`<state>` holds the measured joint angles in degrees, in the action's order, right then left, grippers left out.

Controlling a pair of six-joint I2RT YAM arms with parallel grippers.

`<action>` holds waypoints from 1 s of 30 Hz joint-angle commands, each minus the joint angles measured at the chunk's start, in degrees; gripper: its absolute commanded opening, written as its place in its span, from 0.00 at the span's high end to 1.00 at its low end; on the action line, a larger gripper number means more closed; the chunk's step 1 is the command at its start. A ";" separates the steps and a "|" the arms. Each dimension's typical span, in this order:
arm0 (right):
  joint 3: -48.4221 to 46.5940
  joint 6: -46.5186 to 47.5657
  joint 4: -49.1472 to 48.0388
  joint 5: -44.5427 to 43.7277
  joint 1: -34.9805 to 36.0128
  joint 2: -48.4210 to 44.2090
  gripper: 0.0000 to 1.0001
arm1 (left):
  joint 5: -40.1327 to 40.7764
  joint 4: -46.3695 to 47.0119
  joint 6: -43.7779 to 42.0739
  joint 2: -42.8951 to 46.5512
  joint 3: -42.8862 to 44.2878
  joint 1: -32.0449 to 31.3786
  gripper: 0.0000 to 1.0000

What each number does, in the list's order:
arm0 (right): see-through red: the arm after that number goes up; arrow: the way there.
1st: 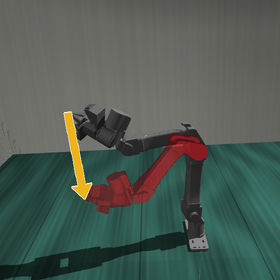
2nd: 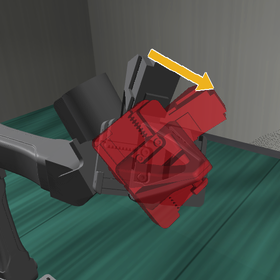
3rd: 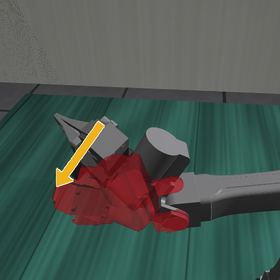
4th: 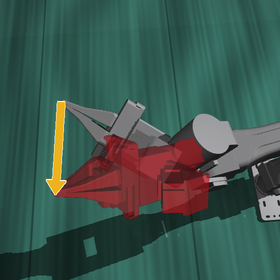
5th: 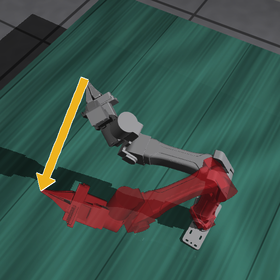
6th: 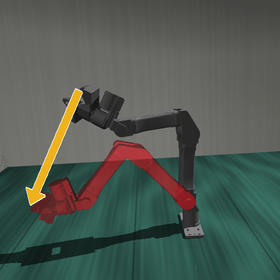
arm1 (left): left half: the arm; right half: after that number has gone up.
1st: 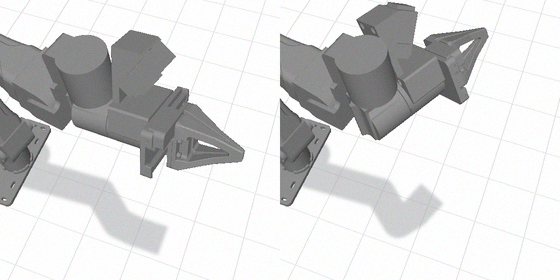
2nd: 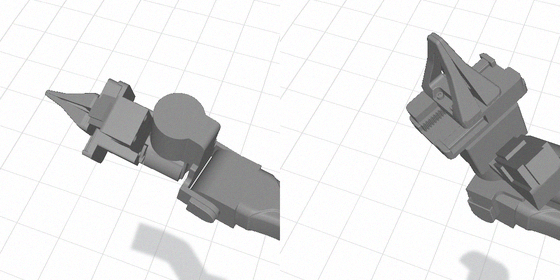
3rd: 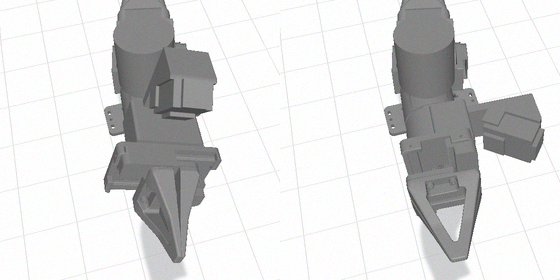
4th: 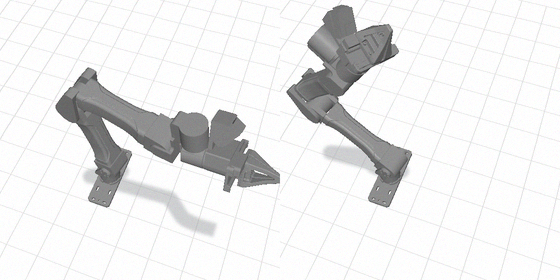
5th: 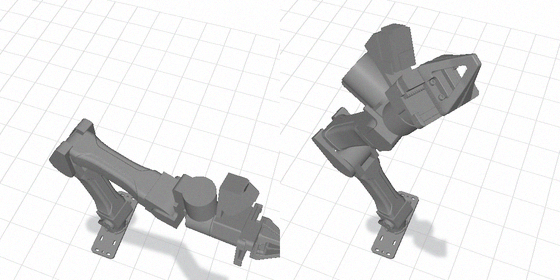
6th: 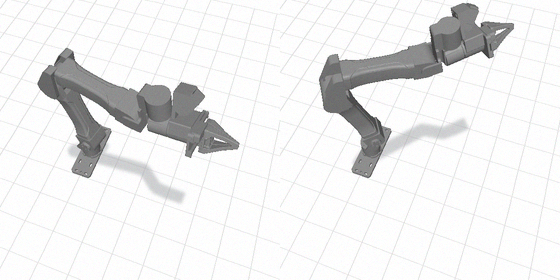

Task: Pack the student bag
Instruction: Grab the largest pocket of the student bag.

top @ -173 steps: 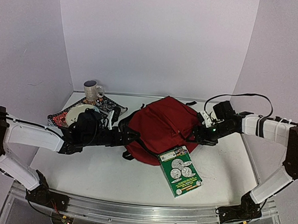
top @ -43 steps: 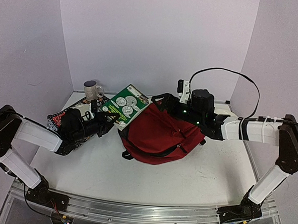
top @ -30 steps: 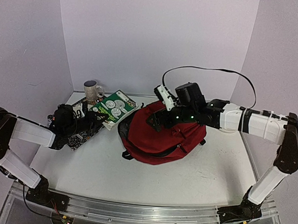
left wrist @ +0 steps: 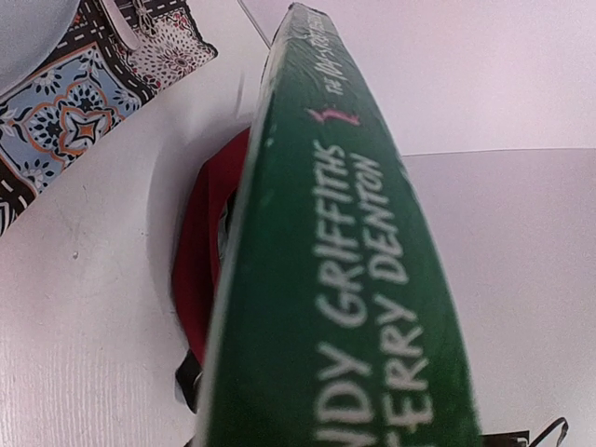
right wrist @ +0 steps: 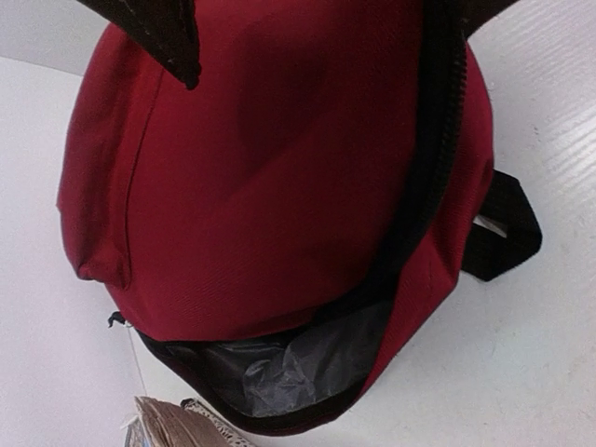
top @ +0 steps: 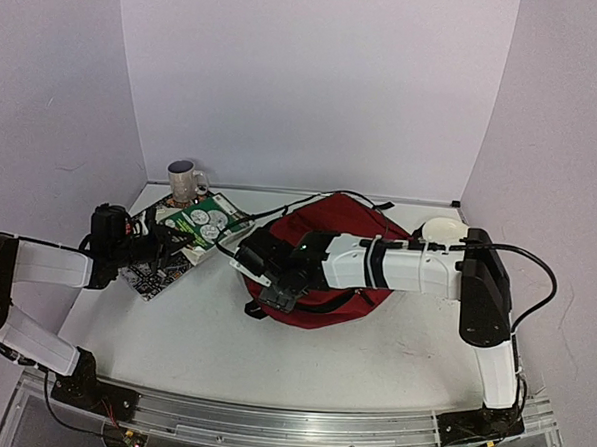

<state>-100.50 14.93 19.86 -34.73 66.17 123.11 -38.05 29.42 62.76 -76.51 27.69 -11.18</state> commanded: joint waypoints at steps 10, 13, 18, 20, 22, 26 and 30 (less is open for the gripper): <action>-4.35 -2.59 0.96 -4.73 -0.01 -4.73 0.96 | -4.82 4.64 -0.40 5.60 -4.84 0.23 1.00; -5.48 -3.97 0.78 -6.40 -0.17 -5.81 1.00 | -5.35 4.40 -0.26 6.46 -5.60 0.23 1.00; -7.45 -7.54 0.08 -4.20 -1.29 -8.95 1.00 | -6.60 4.08 0.24 7.19 -6.84 -0.21 1.00; -7.84 -9.03 -0.72 -2.58 -1.83 -10.15 1.00 | -6.54 4.04 0.41 7.50 -7.19 -1.24 1.00; -7.87 -10.01 -2.37 -0.93 -2.48 -11.63 1.00 | -6.42 3.96 0.69 7.58 -7.44 -2.55 1.00; -7.67 -12.52 -5.20 0.72 -3.81 -13.85 1.00 | -5.68 3.95 1.59 7.67 -7.22 -5.92 1.00; -6.13 -13.97 -8.23 2.08 -4.93 -16.03 1.00 | -4.26 3.94 2.04 8.04 -6.52 -9.23 1.00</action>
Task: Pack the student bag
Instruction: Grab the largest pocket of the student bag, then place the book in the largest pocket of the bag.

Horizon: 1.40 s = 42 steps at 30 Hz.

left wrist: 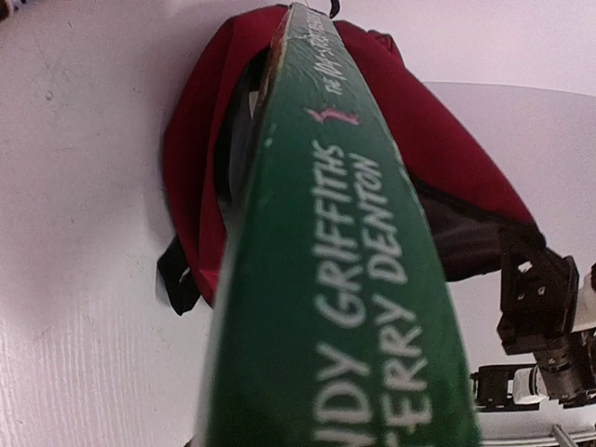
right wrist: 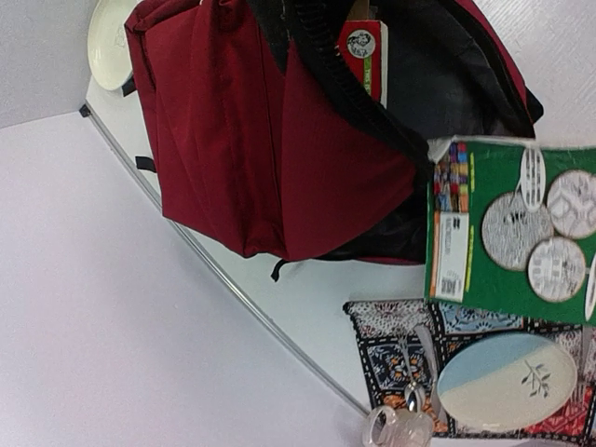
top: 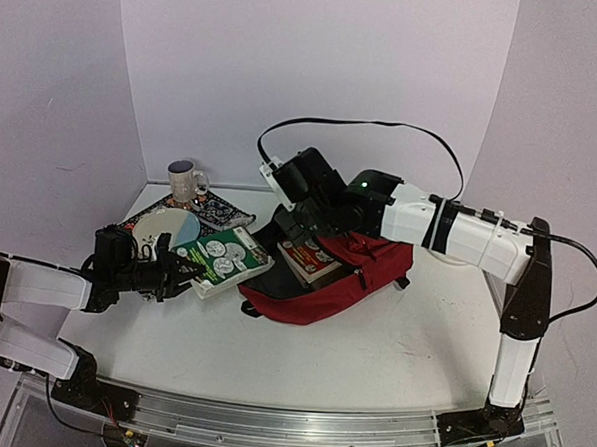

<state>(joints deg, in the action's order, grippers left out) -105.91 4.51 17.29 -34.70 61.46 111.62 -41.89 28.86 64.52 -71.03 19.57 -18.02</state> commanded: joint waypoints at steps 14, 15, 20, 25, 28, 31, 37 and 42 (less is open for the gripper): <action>2.26 -6.70 -11.12 5.06 -1.58 -6.78 1.00 | -4.11 5.01 6.94 7.55 4.34 -4.83 1.00; 2.35 -6.78 -11.33 5.29 -1.61 -6.85 1.00 | -4.39 5.17 7.33 7.03 4.76 -5.14 1.00; 2.46 -7.15 -12.94 5.25 -1.74 -7.49 1.00 | -4.66 6.09 8.25 3.89 6.41 -8.06 1.00; 3.05 -6.96 -14.86 5.75 -1.84 -8.16 1.00 | -6.96 8.12 8.15 -0.09 9.48 -11.47 1.00; 3.44 -6.79 -15.58 6.25 -1.83 -8.30 1.00 | -8.90 8.90 7.32 -2.05 12.44 -12.99 1.00; 4.01 -6.71 -16.13 6.77 -1.84 -8.56 1.00 | -9.09 9.36 7.30 -3.08 14.41 -13.09 1.00; 6.77 -6.71 -16.84 8.07 -1.80 -10.27 1.00 | -9.66 9.72 7.12 -5.93 17.36 -13.31 1.00; 8.82 -6.71 -19.08 10.41 -1.85 -11.87 1.00 | -10.54 10.51 7.30 -10.00 19.78 -13.45 1.00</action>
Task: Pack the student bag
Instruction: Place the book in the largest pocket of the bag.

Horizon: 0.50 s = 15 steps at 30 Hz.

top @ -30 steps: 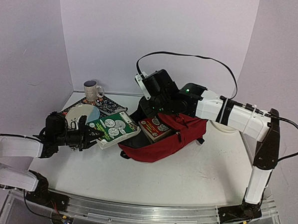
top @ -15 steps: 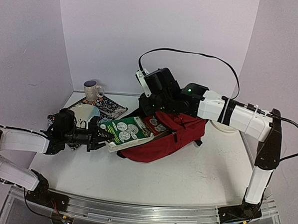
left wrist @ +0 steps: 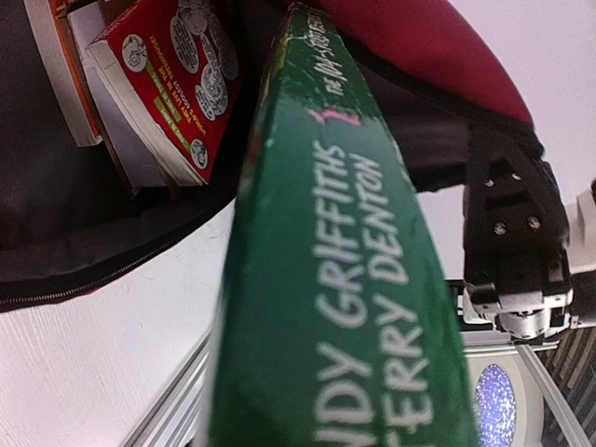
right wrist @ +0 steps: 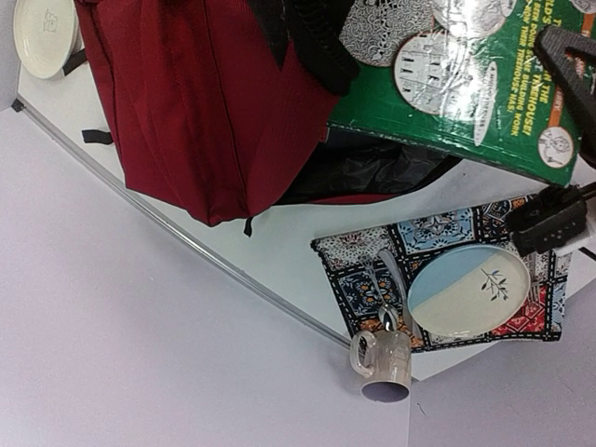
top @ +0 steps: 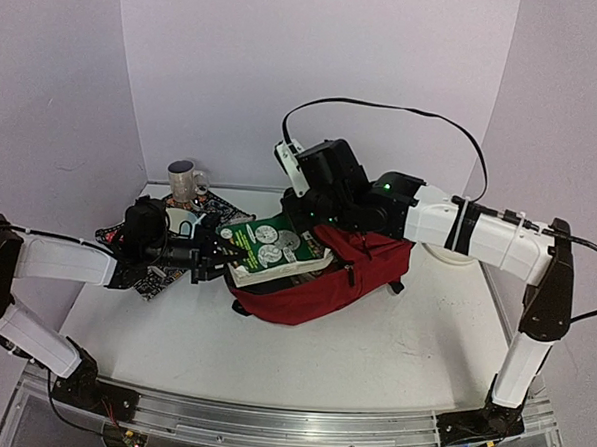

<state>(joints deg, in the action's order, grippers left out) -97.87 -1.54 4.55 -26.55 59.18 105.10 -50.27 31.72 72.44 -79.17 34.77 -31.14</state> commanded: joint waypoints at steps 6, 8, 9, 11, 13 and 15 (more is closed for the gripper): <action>2.51 -0.78 -7.65 3.73 0.42 -6.13 1.00 | -1.52 8.48 -0.45 -3.85 8.25 -0.86 1.00; 2.59 -0.91 -8.08 4.53 0.45 -6.02 1.00 | -2.01 8.73 -0.08 -5.77 9.60 -1.46 1.00; 2.61 -0.91 -8.28 4.96 0.44 -6.03 1.00 | -2.09 8.88 -0.04 -6.90 10.09 -1.93 1.00; 2.85 -0.86 -8.81 5.70 0.45 -6.34 1.00 | -1.80 8.97 -0.12 -8.91 10.40 -2.54 1.00; 3.59 -0.71 -10.05 6.70 0.46 -7.07 1.00 | -1.71 9.08 -0.05 -11.64 10.35 -2.78 1.00; 4.49 -0.66 -11.58 7.74 0.45 -8.00 1.00 | -1.53 9.33 -0.08 -14.20 10.54 -3.37 1.00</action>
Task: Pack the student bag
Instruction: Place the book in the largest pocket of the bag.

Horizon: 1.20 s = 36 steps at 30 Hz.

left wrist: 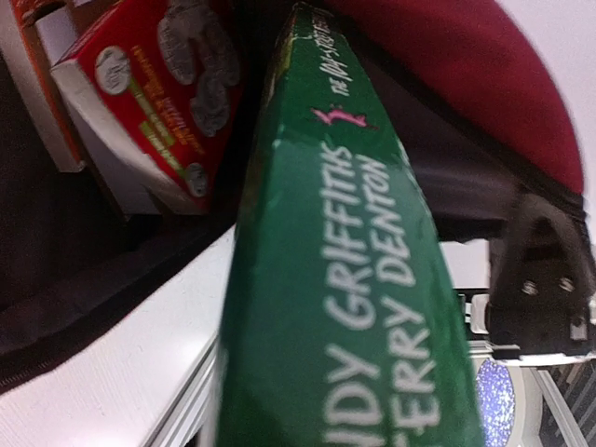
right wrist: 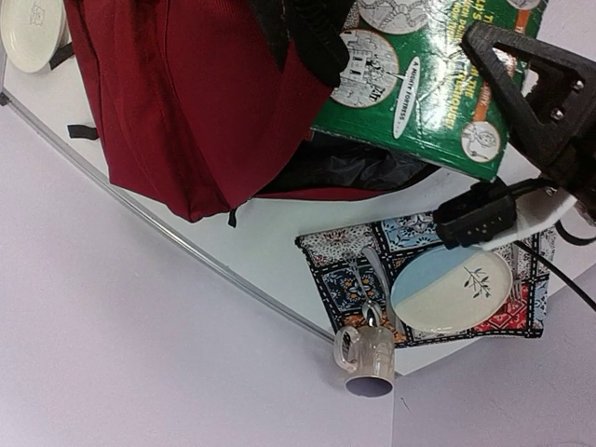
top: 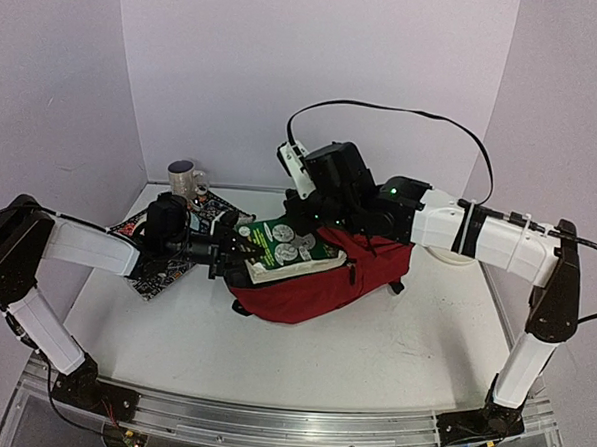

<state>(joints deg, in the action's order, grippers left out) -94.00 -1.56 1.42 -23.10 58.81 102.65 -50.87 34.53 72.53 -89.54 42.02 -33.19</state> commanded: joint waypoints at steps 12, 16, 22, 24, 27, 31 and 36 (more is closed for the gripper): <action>4.59 -1.40 -11.60 8.29 0.79 -8.66 1.00 | 10.39 7.44 -1.95 -4.94 4.23 -2.01 1.00; 5.47 -2.16 -11.72 9.78 0.81 -8.79 1.00 | 14.36 7.79 -2.06 -4.13 5.27 -1.90 1.00; 6.07 -2.74 -12.29 11.95 0.80 -8.46 1.00 | 17.34 8.27 -2.45 -5.70 7.64 -2.01 1.00; 5.96 -2.74 -12.46 12.72 0.85 -8.07 1.00 | 16.85 8.72 -1.83 -7.99 9.48 -2.52 1.00; 5.70 -2.83 -12.77 13.22 0.85 -7.67 1.00 | 17.31 9.25 -1.86 -10.29 11.62 -3.93 1.00; 5.25 -2.94 -13.28 14.03 0.83 -7.12 1.00 | 18.93 9.32 -1.62 -13.75 14.45 -5.78 1.00; 4.56 -3.08 -13.43 14.93 0.90 -6.13 1.00 | 21.93 9.54 -1.47 -18.29 18.01 -7.87 1.00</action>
<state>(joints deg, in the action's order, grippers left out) -87.22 -3.87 -5.63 -11.10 58.78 97.69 -31.53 36.81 72.03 -105.94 54.51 -39.35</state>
